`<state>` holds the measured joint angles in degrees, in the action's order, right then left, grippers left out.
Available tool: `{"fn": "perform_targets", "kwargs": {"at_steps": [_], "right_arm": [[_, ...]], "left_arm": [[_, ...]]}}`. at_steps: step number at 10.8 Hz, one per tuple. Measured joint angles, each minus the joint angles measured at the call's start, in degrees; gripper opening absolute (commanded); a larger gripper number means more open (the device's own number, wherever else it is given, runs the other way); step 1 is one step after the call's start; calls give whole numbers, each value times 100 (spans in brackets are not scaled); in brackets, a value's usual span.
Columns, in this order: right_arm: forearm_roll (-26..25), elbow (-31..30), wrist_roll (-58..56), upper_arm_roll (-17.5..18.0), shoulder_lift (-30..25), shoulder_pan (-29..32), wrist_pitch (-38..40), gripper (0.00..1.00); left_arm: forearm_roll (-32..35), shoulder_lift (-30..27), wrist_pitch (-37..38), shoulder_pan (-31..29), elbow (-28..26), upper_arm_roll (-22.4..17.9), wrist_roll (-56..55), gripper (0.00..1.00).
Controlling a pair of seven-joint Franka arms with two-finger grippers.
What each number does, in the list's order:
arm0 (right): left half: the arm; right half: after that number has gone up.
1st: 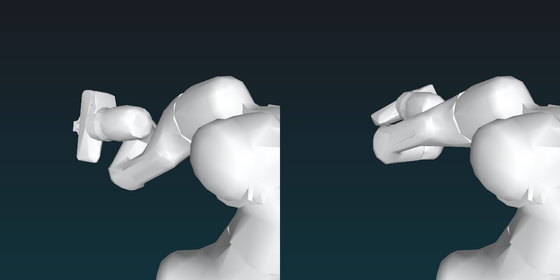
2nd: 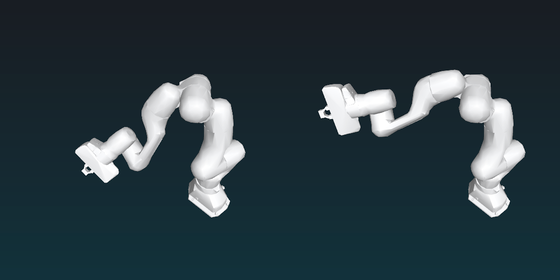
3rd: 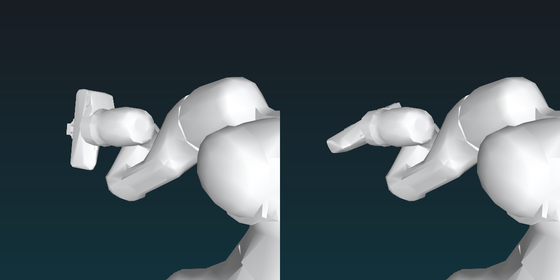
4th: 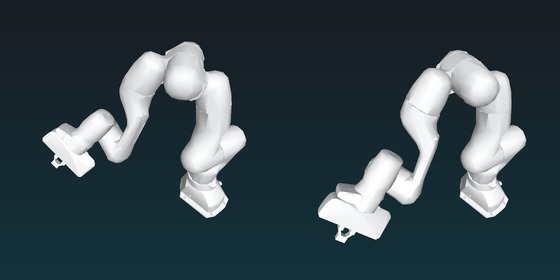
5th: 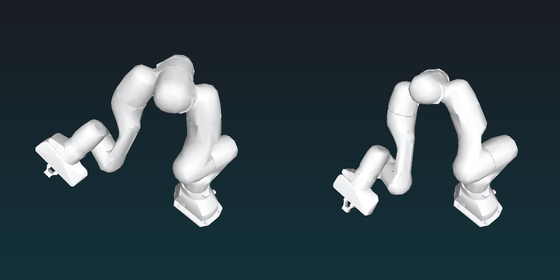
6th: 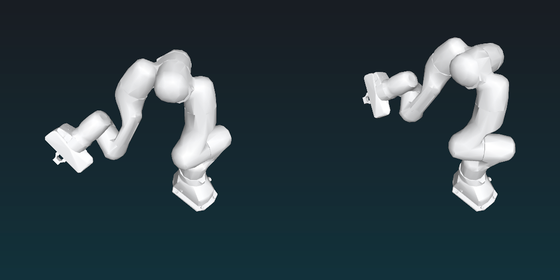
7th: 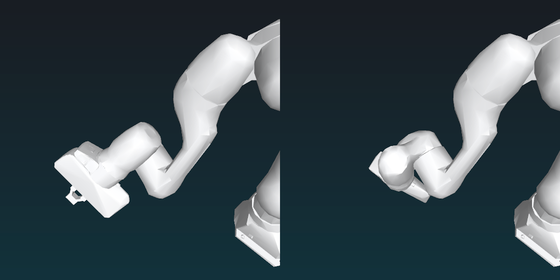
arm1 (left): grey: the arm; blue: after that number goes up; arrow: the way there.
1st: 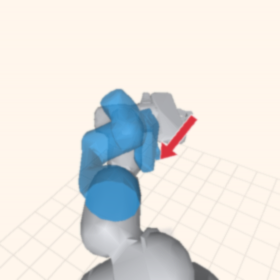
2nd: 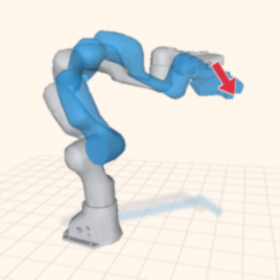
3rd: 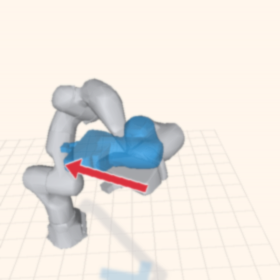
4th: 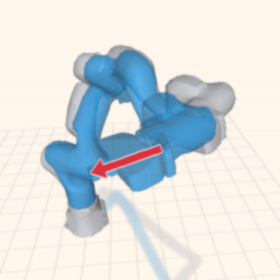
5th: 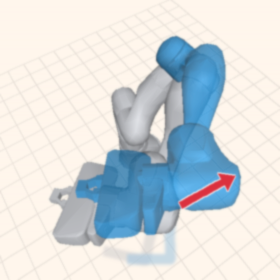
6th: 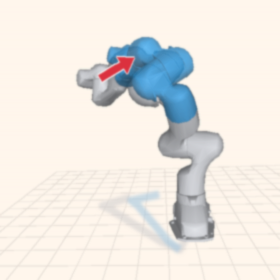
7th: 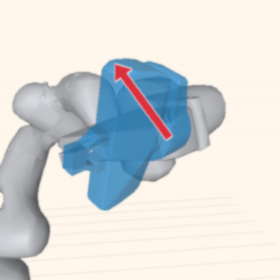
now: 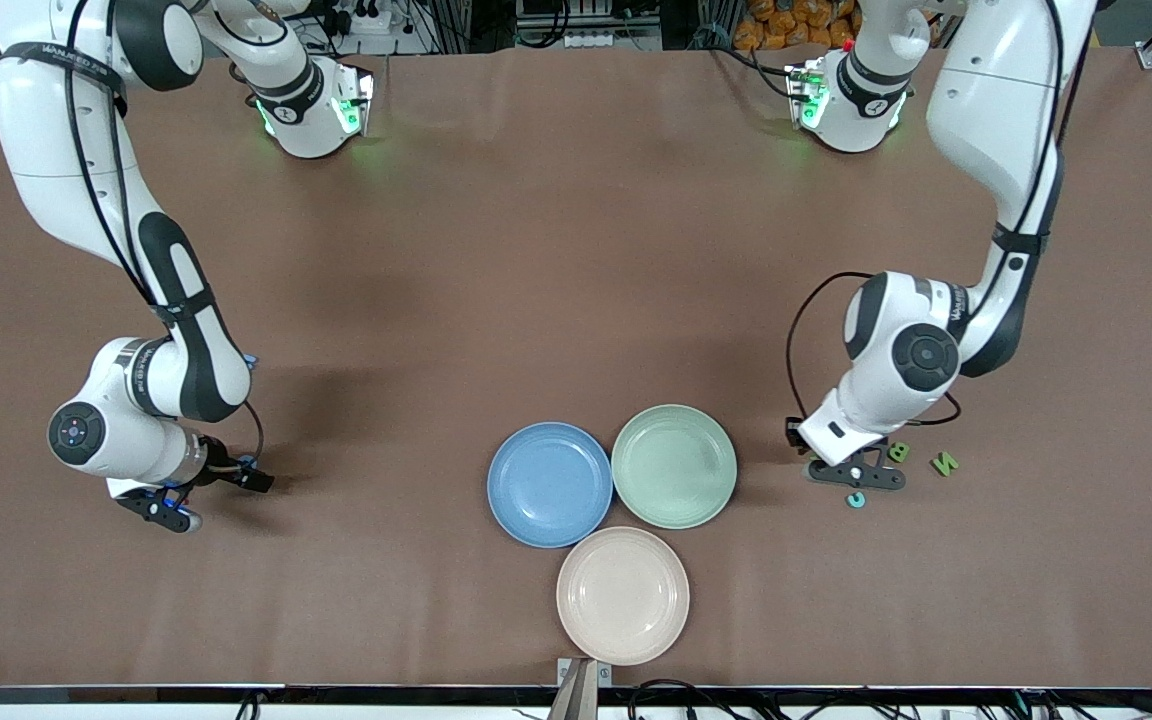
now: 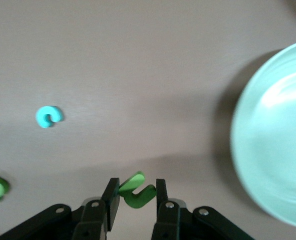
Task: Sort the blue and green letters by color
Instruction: 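Lift the blue G while the left gripper drops green u in the green plate, then release the blue G over the blue plate while the left gripper reaches green B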
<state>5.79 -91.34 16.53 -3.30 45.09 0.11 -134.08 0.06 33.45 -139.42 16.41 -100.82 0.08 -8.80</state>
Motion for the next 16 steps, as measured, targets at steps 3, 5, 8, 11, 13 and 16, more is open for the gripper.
{"fn": "perform_targets", "kwargs": {"at_steps": [3,5,8,11,13,16], "right_arm": [[-8,-4,-2,5,-112,-9,191,0],[-8,-25,-2,8,-144,-21,221,0],[-7,-57,2,21,-250,-98,386,0],[5,-25,534,51,-437,-401,480,0],[17,107,1362,70,-449,-798,481,0],[220,307,2504,102,-433,-1348,481,0]], "left_arm": [[-262,5,73,650,257,-119,-1000,28],[-596,86,81,991,412,-125,-1493,28],[-747,330,83,1335,668,-131,-2267,100],[-747,491,83,1371,859,-155,-2448,100],[-534,488,83,1341,876,-203,-2437,100],[-296,456,241,1053,832,-250,-1748,100]]}}
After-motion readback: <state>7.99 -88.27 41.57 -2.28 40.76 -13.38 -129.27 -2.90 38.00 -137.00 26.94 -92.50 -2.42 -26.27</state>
